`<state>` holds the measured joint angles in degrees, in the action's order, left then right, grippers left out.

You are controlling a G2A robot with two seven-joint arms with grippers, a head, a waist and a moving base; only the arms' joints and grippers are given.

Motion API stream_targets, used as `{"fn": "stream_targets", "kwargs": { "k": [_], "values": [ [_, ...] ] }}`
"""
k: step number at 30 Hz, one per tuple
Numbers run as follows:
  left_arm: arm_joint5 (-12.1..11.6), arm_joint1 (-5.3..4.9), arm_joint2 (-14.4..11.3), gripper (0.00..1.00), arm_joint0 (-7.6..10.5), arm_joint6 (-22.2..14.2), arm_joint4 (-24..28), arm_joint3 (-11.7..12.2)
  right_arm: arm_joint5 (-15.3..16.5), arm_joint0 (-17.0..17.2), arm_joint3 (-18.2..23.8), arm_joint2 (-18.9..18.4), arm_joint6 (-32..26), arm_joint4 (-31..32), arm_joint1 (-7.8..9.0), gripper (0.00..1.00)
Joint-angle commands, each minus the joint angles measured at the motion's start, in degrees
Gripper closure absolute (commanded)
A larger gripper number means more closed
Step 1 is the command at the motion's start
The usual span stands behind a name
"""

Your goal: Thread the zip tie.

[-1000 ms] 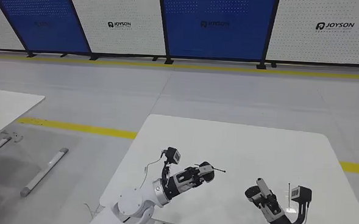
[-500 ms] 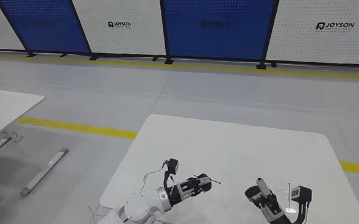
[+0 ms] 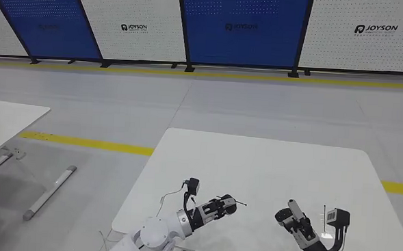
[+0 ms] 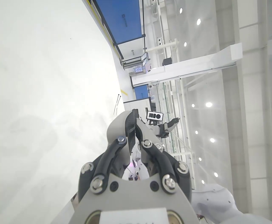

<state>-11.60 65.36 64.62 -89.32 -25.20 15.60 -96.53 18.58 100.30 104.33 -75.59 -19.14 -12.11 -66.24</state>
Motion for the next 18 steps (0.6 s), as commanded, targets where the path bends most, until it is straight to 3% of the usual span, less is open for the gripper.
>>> {"fn": "stream_targets", "kwargs": {
  "k": [1, 6, 11, 18],
  "values": [
    [-0.7, 0.01, 0.2, 1.0, 0.15, 0.5, 0.3, -0.6, 0.0, 0.0, 0.0, 0.0, 0.0, 0.0, 0.0, 0.0],
    [-7.9, -0.41, 3.0, 1.0, -1.64, -1.2, 3.7, -4.4, 0.0, 0.0, 0.0, 0.0, 0.0, 0.0, 0.0, 0.0],
    [-7.9, -0.5, 7.5, 1.0, -4.22, -4.6, 9.2, -11.4, 0.0, 0.0, 0.0, 0.0, 0.0, 0.0, 0.0, 0.0],
    [-7.9, -0.5, 7.5, 1.0, -4.22, -4.6, 9.2, -11.4, 0.0, 0.0, 0.0, 0.0, 0.0, 0.0, 0.0, 0.0]
  ]
}}
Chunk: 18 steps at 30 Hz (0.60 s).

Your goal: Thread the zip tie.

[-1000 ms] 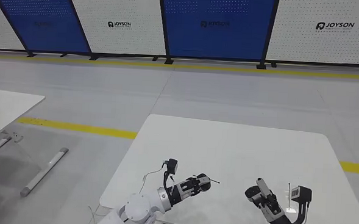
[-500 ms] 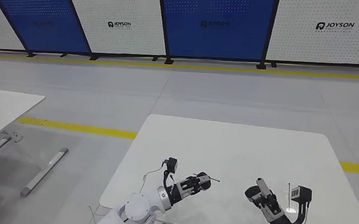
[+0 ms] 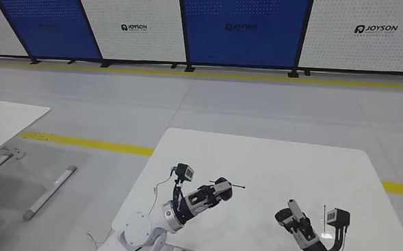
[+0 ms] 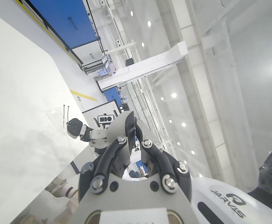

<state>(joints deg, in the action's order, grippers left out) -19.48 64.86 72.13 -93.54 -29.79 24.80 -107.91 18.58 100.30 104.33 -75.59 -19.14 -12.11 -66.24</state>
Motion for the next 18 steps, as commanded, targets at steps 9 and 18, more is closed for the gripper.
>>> {"fn": "stream_targets", "kwargs": {
  "k": [9, 18],
  "values": [
    [0.0, 0.0, 0.0, 1.0, 0.0, 0.0, 0.0, 0.0, 0.0, 0.0, 0.0, 0.0, 0.0, 0.0, 0.0, 0.0],
    [0.0, 0.13, -0.5, 1.0, 0.55, 0.4, 1.2, -1.1, 0.0, 0.0, 0.0, 0.0, 0.0, 0.0, 0.0, 0.0]
  ]
}}
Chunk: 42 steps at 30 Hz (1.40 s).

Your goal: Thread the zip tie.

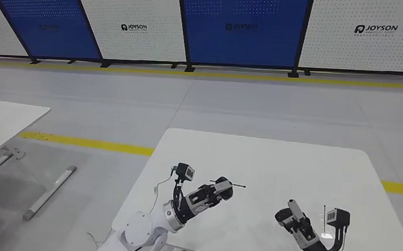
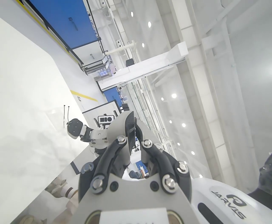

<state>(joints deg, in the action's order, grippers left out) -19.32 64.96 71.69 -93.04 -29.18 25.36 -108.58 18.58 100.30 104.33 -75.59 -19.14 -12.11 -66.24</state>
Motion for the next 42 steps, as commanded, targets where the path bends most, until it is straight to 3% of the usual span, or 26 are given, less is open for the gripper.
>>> {"fn": "stream_targets", "kwargs": {
  "k": [1, 6, 16, 20, 24, 30, 35, 42],
  "values": [
    [-0.2, 0.06, 0.3, 1.0, 0.02, -0.6, 2.0, -1.0, 0.0, 0.0, 0.0, 0.0, 0.0, 0.0, 0.0, 0.0],
    [-0.2, 0.39, 2.3, 1.0, -0.88, -1.4, 3.3, -3.1, 0.0, 0.0, 0.0, 0.0, 0.0, 0.0, 0.0, 0.0],
    [-0.2, 0.49, 2.7, 1.0, -1.16, -1.9, 1.7, -3.0, 0.0, 0.0, 0.0, 0.0, 0.0, 0.0, 0.0, 0.0],
    [2.2, 0.5, 1.9, 1.0, -0.47, -0.6, -0.5, -2.5, 0.0, 0.0, 0.0, 0.0, 0.0, 0.0, 0.0, 0.0],
    [4.2, 0.45, 1.0, 1.0, 0.06, -0.7, -2.5, -1.1, 0.0, 0.0, 0.0, 0.0, 0.0, 0.0, 0.0, 0.0],
    [6.1, 0.75, -2.3, 1.0, 1.75, 0.2, -4.4, 4.4, 0.0, 0.0, 0.0, 0.0, 0.0, 0.0, 0.0, 0.0],
    [7.2, 1.42, -5.9, 1.0, 4.21, 4.1, -6.9, 8.3, 0.0, 0.0, 0.0, 0.0, 0.0, 0.0, 0.0, 0.0],
    [7.2, 1.42, -5.9, 1.0, 4.21, 4.1, -6.9, 8.3, 0.0, 0.0, 0.0, 0.0, 0.0, 0.0, 0.0, 0.0]
  ]
}}
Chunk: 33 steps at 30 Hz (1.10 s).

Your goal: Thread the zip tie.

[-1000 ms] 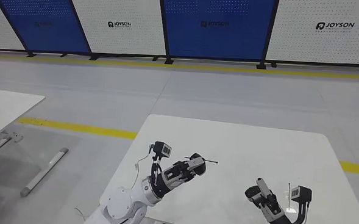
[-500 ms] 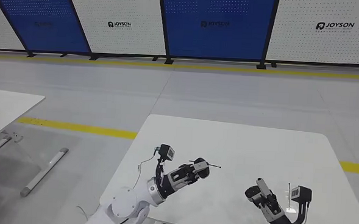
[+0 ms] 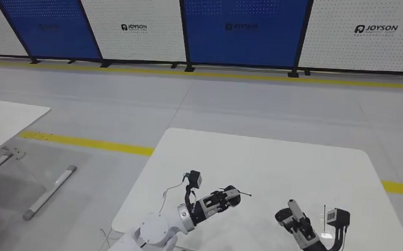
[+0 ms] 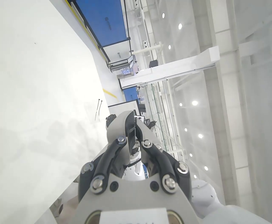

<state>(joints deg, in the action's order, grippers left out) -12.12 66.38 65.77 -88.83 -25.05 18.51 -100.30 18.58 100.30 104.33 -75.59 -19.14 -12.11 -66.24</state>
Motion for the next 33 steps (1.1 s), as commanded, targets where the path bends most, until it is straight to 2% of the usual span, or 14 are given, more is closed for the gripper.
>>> {"fn": "stream_targets", "kwargs": {
  "k": [1, 4, 8, 10, 11, 14, 25, 29, 33],
  "values": [
    [0.0, 0.0, 0.0, 1.0, 0.0, 0.0, 0.0, 0.0, 0.0, 0.0, 0.0, 0.0, 0.0, 0.0, 0.0, 0.0],
    [-0.6, 0.09, -0.1, 1.0, 0.19, 1.0, 0.4, -0.6, 0.0, 0.0, 0.0, 0.0, 0.0, 0.0, 0.0, 0.0],
    [-4.7, 0.1, 0.5, 1.0, -0.5, 0.8, 2.9, -2.7, 0.0, 0.0, 0.0, 0.0, 0.0, 0.0, 0.0, 0.0],
    [-7.1, -0.02, 1.1, 1.0, -1.29, -0.4, 4.4, -3.7, 0.0, 0.0, 0.0, 0.0, 0.0, 0.0, 0.0, 0.0],
    [-7.4, -0.06, 1.3, 1.0, -1.56, -1.4, 5.6, -4.4, 0.0, 0.0, 0.0, 0.0, 0.0, 0.0, 0.0, 0.0],
    [-7.4, -0.14, 2.5, 1.0, -2.23, -3.3, 7.7, -6.0, 0.0, 0.0, 0.0, 0.0, 0.0, 0.0, 0.0, 0.0],
    [-7.4, -0.14, 2.5, 1.0, -2.23, -3.3, 7.7, -6.0, 0.0, 0.0, 0.0, 0.0, 0.0, 0.0, 0.0, 0.0],
    [-4.5, -0.09, 1.3, 1.0, -1.58, -1.4, 3.3, -5.0, 0.0, 0.0, 0.0, 0.0, 0.0, 0.0, 0.0, 0.0],
    [-1.8, 0.21, -0.4, 1.0, -0.4, 0.7, 2.7, -2.2, 0.0, 0.0, 0.0, 0.0, 0.0, 0.0, 0.0, 0.0]
  ]
}}
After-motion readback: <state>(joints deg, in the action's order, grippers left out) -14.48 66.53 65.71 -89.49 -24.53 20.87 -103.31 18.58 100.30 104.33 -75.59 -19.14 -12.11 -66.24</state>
